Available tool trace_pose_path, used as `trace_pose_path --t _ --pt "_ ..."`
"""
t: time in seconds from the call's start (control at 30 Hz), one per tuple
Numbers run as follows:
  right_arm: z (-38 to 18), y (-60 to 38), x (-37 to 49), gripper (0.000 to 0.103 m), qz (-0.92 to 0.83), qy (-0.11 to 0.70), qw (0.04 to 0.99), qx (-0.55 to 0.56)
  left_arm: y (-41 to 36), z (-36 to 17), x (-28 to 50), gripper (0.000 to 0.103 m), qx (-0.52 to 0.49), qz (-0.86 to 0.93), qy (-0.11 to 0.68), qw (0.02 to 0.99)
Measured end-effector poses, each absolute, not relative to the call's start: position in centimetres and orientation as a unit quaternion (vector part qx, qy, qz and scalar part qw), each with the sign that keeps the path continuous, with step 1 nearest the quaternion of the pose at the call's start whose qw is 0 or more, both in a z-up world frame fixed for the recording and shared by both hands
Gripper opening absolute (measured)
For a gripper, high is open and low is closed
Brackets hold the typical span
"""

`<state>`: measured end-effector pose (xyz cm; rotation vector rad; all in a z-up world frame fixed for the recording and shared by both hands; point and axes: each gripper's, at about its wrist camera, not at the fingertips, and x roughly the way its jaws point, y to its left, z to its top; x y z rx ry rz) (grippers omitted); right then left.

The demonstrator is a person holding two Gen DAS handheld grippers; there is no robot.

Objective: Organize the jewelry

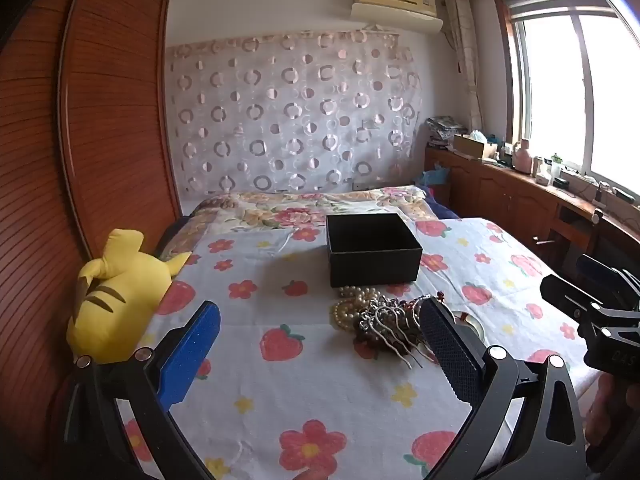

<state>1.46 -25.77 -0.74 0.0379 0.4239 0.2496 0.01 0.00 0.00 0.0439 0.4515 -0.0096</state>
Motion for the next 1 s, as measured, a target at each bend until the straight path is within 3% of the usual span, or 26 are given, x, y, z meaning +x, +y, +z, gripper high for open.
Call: trace_pose_path --t 1.0 --pt "-0.67 -25.81 1.23 0.101 0.126 0.207 0.970 0.020 0.07 0.04 0.06 0.097 0.020 -0.004 0.221 0.975"
